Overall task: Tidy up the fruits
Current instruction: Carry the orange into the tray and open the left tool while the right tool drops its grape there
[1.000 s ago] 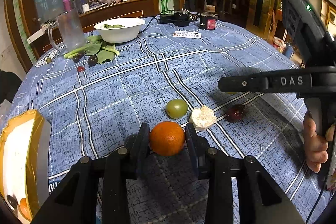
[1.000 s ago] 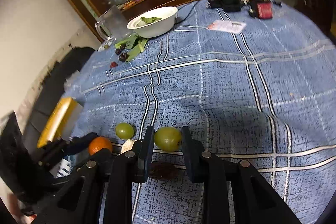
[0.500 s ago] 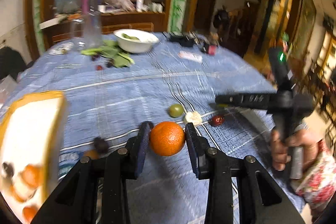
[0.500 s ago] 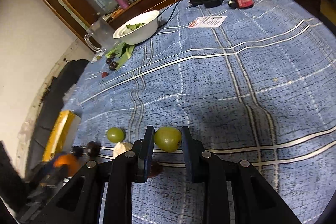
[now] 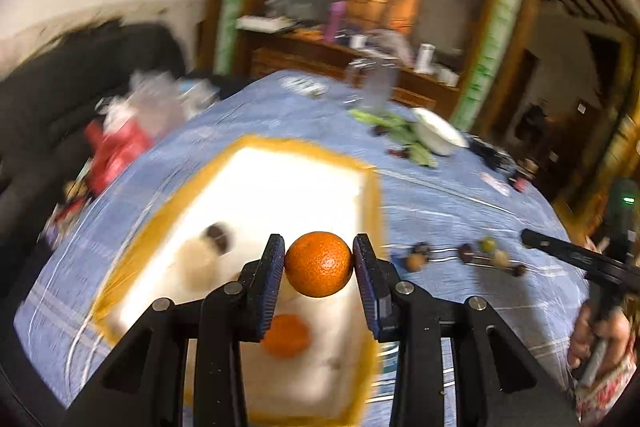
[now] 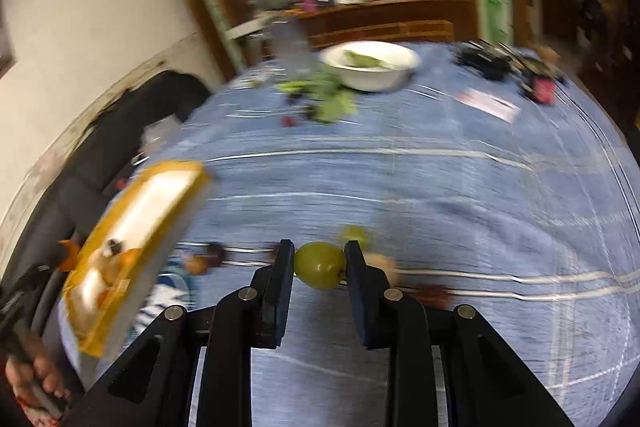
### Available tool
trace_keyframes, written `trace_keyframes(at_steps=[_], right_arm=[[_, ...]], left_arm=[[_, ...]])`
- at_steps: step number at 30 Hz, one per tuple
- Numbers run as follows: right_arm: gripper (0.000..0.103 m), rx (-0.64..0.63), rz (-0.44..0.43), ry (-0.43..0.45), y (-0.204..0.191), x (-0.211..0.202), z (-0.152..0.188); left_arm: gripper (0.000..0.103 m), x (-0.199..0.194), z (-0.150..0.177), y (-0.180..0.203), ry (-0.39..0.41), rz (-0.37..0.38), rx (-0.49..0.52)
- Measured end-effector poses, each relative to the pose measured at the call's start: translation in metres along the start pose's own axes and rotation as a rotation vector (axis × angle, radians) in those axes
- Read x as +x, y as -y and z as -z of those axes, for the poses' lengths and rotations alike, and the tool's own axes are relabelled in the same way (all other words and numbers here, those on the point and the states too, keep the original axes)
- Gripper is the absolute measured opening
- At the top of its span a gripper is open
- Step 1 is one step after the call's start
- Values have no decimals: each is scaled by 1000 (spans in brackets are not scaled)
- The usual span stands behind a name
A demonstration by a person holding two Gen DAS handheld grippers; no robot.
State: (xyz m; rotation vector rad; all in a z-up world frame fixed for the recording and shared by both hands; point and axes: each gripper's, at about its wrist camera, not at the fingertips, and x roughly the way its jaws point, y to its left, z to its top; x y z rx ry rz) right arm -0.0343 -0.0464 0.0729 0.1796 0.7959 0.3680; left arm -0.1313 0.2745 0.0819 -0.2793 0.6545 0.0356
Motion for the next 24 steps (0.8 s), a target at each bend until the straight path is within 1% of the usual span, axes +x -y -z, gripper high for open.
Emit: trace_keyframes(at_steps=[3,5,7,10,13,17,22,24], right_arm=[[28,-72,-46,-14,-43,8,-5],[28,-109,-86,-39,-71,20,-6],[28,-137,-123,-70,-98,34,-5],[28,-181,-150,-106,-130,52,-2],[28,-223,-164,-135,-157,72,2],[28,-270,-163,-151,-188,93,3],[28,-315,-139,-177,-209,118,2],[29,-328,-129,-187,-213,125,3]], left_arm=[[34,5,5,-27,-30,-36,-62],[34,8,9,-37,-47,-57,-82],[34,10,11,-44,-57,-69,-82],[34,15,14,-45,-62,-94,-66],[34,20,17,-46,-66,-127,-50],[34,24,20,-47,-70,-169,-40],[35,28,24,-45,-76,-205,-26],[38,28,24,-44,-74,-207,-21]])
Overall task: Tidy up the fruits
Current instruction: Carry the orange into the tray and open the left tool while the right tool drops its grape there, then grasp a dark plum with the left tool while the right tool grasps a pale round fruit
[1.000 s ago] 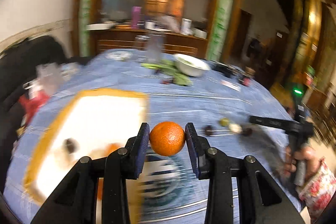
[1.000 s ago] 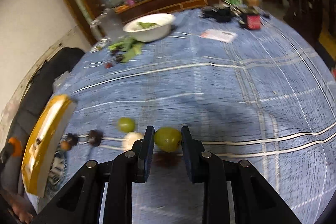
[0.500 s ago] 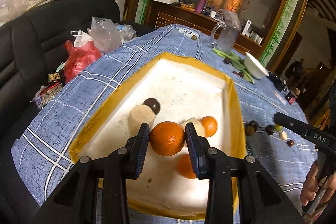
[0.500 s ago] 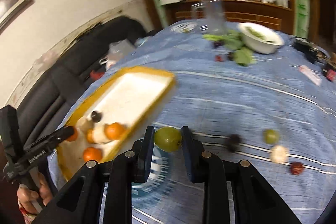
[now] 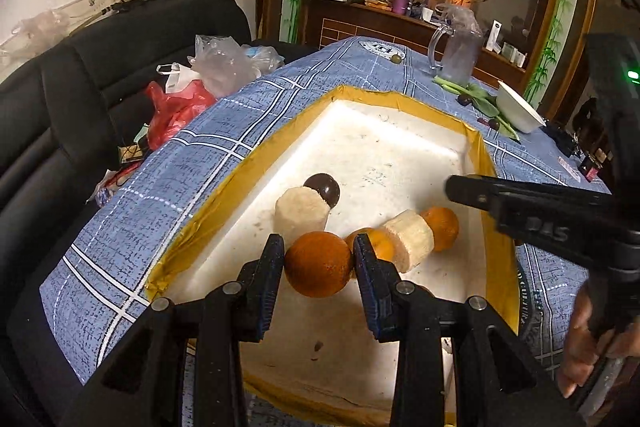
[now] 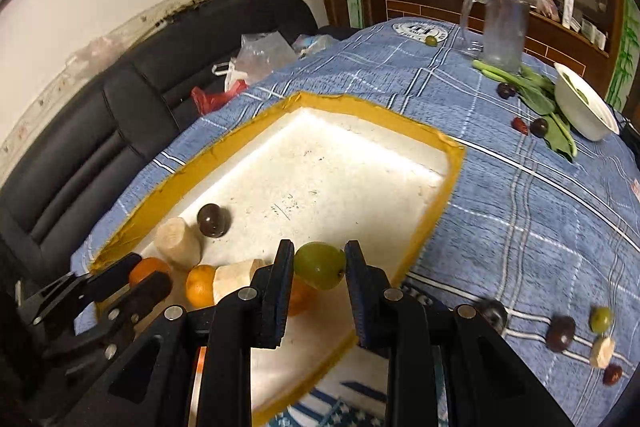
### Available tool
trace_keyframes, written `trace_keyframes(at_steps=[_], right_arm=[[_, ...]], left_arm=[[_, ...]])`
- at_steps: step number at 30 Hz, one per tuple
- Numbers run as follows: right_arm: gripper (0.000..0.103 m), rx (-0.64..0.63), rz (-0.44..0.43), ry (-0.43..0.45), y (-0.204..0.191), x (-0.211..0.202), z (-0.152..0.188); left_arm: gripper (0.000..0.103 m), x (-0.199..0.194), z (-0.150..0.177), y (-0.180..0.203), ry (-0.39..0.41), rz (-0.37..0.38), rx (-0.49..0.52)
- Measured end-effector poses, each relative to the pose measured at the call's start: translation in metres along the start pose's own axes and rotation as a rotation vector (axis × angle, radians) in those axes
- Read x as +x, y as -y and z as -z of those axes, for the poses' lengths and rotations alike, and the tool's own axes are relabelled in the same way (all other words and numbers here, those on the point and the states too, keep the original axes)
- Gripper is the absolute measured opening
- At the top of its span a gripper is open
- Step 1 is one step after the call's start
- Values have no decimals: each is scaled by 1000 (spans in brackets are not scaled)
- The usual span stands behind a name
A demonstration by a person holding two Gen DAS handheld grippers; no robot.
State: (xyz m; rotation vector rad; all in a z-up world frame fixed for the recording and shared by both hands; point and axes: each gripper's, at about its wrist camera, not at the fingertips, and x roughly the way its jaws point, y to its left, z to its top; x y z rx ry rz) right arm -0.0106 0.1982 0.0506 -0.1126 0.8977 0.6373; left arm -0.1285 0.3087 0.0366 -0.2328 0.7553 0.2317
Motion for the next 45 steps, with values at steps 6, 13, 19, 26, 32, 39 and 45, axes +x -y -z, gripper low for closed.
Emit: trace_keyframes(at_steps=[6,13,19,26,32,39,45], right_arm=[[29,2,3,-21,-3,17,-4],[54,26,-14,0,-1,13,-5],[54,33,-20,38,2,-6,-4],[55,48,-6,65,15,-25,6],[56,85,0,74,29,-38,19],[56,137,15,98,58,-60,35],[57,211,43,115,96,-79,52]], left_arm=[[65,-12,-3,5,53,-24,26],[74,-18,-6,11,68,-29,39],[75,-23,-6,16,78,-56,57],[79,-36,-5,30,96,-58,91],[80,-44,-3,42,102,-62,127],[80,-52,0,60,106,-63,165],[81,-53,6,84,93,-54,220]])
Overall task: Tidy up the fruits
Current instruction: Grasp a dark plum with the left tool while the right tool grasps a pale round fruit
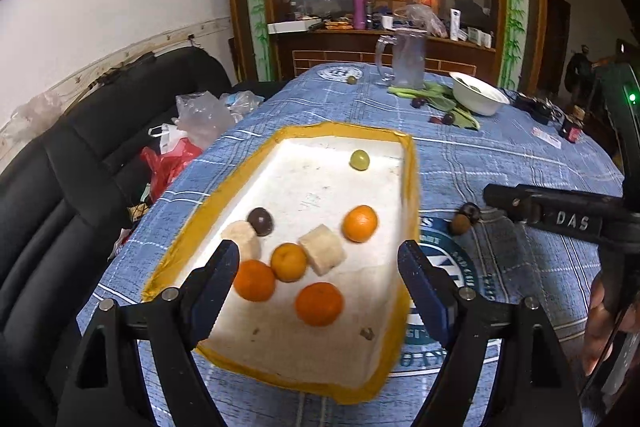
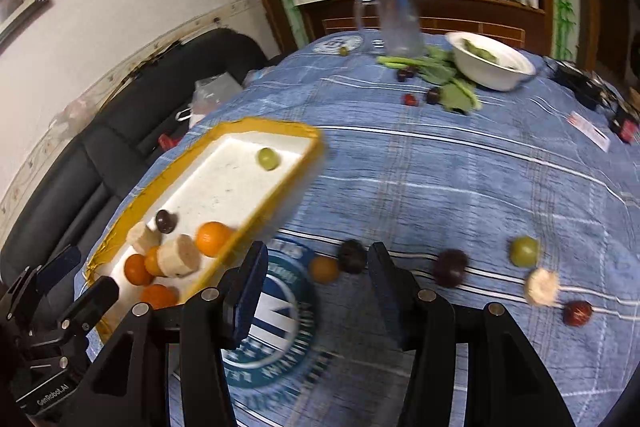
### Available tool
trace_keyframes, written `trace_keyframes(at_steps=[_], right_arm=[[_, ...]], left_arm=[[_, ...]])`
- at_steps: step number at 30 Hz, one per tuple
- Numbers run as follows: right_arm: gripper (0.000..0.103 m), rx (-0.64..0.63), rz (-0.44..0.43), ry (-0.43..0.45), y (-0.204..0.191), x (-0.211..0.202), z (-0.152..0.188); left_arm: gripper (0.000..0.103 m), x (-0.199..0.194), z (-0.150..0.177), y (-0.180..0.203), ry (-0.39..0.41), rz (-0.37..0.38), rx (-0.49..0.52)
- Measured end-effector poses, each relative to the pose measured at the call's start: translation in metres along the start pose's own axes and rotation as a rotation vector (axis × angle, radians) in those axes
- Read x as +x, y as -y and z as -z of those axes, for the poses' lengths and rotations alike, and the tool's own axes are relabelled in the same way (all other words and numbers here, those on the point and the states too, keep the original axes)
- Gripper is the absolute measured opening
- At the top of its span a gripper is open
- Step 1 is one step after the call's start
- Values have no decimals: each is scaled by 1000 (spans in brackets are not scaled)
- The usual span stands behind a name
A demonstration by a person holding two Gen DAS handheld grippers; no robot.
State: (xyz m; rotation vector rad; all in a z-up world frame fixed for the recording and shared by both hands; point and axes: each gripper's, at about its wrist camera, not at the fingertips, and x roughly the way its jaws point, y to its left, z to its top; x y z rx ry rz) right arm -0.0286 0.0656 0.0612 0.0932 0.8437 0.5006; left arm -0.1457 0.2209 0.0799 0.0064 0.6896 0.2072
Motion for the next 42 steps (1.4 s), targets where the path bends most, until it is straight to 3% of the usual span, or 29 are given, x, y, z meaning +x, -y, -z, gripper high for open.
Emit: trace_keyframes(at_steps=[10,19,25,32,37,42], right_arm=[[59,136,85,56,87,-44,13],[60,278,129,75,149,-56,25],[60,253,142,47,152,-42,31],[60,132,249,17,142,-31,32],[59,70,234,35,136,-28,26],[47,-9,231,-5,125,-14,20]], left_arm=[[82,2,3,33,-23,19,81],[82,16,0,63,-72,127,101],[82,29,-4,91,-94,192,145],[82,47,-20,126,-91,291,183],[81,67,-37,157,-69,417,247],[65,95,-47,176,-104,485,275]])
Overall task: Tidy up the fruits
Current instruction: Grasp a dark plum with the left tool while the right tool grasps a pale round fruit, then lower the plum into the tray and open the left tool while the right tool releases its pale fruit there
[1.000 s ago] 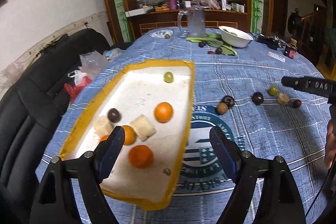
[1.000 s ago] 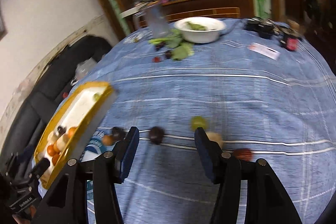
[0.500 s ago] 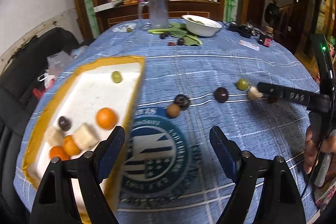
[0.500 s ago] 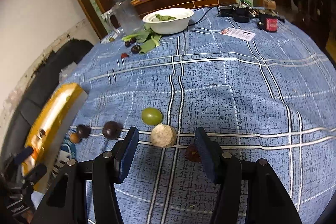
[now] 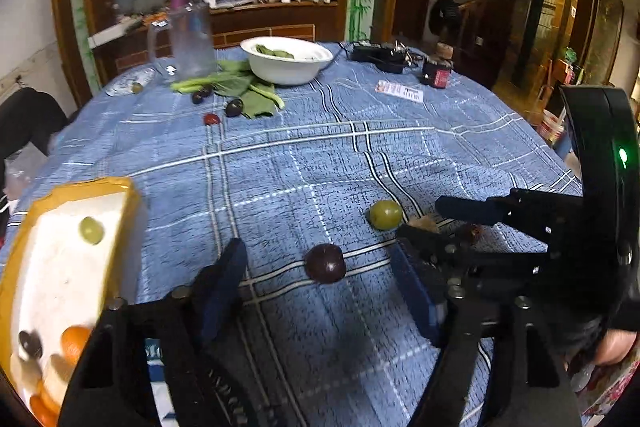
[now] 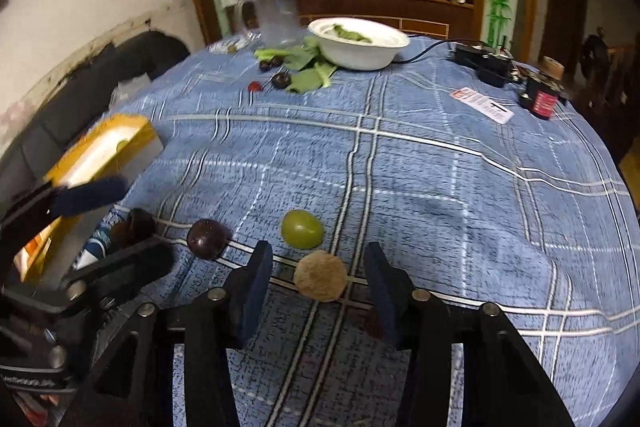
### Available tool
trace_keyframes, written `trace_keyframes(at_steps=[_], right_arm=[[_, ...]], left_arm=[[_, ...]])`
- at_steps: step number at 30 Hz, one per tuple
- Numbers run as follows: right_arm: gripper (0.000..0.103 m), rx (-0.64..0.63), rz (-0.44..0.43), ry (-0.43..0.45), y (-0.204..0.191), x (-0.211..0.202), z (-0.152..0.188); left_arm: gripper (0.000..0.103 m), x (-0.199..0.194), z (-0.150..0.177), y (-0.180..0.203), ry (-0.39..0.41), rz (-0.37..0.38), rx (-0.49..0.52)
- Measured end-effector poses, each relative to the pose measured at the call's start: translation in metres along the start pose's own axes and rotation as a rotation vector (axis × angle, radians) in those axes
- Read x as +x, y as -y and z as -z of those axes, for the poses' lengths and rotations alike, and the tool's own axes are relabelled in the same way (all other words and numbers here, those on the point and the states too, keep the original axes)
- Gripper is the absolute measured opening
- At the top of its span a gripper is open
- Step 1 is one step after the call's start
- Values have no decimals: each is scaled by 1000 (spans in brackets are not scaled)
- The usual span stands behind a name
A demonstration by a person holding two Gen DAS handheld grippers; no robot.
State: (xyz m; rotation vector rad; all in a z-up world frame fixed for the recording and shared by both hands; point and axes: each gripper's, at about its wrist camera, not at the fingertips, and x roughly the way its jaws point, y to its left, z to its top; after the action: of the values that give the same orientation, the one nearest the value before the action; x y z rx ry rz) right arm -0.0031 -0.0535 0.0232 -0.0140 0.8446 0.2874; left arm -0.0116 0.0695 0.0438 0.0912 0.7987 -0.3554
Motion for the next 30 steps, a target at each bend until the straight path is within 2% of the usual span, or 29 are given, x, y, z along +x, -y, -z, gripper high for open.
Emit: trace_keyframes(at_steps=[2,5,7,8,16,19,20,23,26,30], right_arm=[[44,-7,4,-32,-1,9,2],[44,-32,13,-60,-4,16,4],[42,-50,27,-62,-7,17,5],[32,-55,35,-61,-7,17,5],[32,7,17,-54,4,10,10],[32,15,16,-49,4,9,11],[32,15,18,-47,3,9,11],[32,16,27,-42,2,8,11],[32,33,39,-28,3,5,12],[32,53,63,3,4,-1,12]], left_arm=[[48,9,0,-1,-24,16,14],[38,22,4,0,-60,45,15],[37,28,6,0,-78,57,15],[37,30,7,0,-84,58,17],[37,38,13,6,-96,30,48],[24,37,13,-1,-88,46,14],[24,37,13,-4,-86,54,-1],[24,34,13,-9,-69,51,-31],[24,24,14,-7,-34,19,-24],[24,6,16,-5,8,18,-28]])
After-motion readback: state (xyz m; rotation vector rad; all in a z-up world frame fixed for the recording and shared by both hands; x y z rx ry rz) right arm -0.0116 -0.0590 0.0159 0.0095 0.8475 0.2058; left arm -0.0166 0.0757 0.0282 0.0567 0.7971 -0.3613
